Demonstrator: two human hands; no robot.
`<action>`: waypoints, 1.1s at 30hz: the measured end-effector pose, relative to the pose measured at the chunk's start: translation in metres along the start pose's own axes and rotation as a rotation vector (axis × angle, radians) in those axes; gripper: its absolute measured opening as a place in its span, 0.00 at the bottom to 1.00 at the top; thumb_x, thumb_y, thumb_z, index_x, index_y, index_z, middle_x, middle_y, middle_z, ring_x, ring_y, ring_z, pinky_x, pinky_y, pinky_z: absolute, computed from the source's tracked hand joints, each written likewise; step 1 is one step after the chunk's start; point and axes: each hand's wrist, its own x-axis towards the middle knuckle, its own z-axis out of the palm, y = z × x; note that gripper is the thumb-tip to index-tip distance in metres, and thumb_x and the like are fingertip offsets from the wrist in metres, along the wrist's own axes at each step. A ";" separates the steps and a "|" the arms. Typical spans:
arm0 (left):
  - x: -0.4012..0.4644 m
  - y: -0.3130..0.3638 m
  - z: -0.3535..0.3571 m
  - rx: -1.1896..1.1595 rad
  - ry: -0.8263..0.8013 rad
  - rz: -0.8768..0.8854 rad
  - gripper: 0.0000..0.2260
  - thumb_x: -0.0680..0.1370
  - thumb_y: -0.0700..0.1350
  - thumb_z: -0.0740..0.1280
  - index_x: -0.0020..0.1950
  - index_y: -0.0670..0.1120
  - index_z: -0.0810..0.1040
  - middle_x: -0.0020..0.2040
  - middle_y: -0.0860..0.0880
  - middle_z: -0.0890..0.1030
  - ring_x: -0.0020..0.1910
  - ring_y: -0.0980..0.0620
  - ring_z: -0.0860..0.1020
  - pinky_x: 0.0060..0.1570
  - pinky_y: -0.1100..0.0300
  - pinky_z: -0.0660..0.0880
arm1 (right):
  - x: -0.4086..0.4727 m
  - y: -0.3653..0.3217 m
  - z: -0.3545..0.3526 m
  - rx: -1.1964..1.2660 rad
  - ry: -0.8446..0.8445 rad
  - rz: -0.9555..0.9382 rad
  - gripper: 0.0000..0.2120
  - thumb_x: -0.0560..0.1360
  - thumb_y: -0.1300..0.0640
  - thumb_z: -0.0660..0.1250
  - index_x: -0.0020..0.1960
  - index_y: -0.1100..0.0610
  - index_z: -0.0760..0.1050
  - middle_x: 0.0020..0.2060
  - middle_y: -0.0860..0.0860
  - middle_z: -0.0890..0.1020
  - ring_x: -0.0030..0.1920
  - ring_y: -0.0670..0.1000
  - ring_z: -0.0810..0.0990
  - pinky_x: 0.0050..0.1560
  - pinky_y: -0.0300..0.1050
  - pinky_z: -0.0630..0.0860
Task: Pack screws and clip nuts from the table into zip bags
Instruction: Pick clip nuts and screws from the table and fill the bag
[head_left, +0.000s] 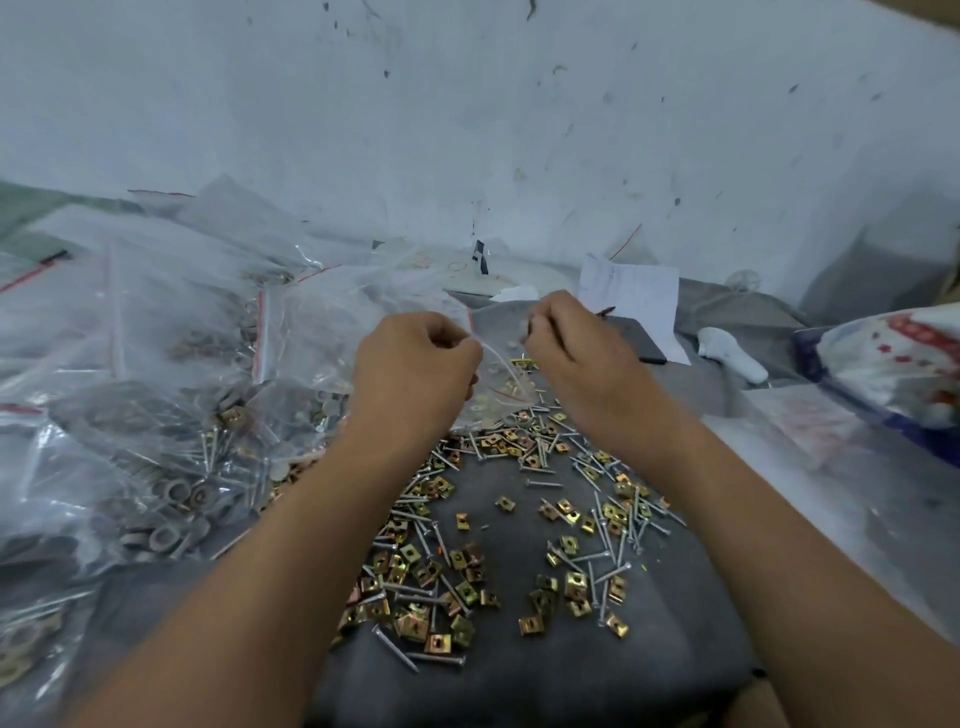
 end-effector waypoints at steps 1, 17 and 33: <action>-0.002 0.002 0.001 0.013 0.009 0.014 0.09 0.80 0.43 0.71 0.41 0.50 0.85 0.32 0.53 0.85 0.30 0.59 0.82 0.39 0.60 0.80 | -0.003 -0.007 0.001 -0.087 -0.020 -0.071 0.10 0.86 0.53 0.55 0.48 0.56 0.68 0.34 0.46 0.71 0.31 0.43 0.66 0.31 0.40 0.63; -0.004 0.007 0.016 -0.026 0.034 0.012 0.07 0.77 0.41 0.70 0.40 0.50 0.84 0.34 0.50 0.85 0.39 0.49 0.85 0.47 0.47 0.84 | 0.000 -0.015 0.021 -0.561 0.049 0.071 0.14 0.83 0.48 0.60 0.42 0.54 0.72 0.37 0.51 0.78 0.38 0.54 0.77 0.31 0.47 0.63; 0.000 -0.005 0.027 -0.105 -0.092 -0.036 0.07 0.79 0.41 0.71 0.42 0.45 0.86 0.33 0.48 0.85 0.30 0.54 0.82 0.39 0.53 0.81 | 0.014 -0.007 0.003 0.515 0.051 0.395 0.16 0.82 0.70 0.55 0.51 0.58 0.80 0.40 0.51 0.79 0.38 0.46 0.76 0.36 0.37 0.73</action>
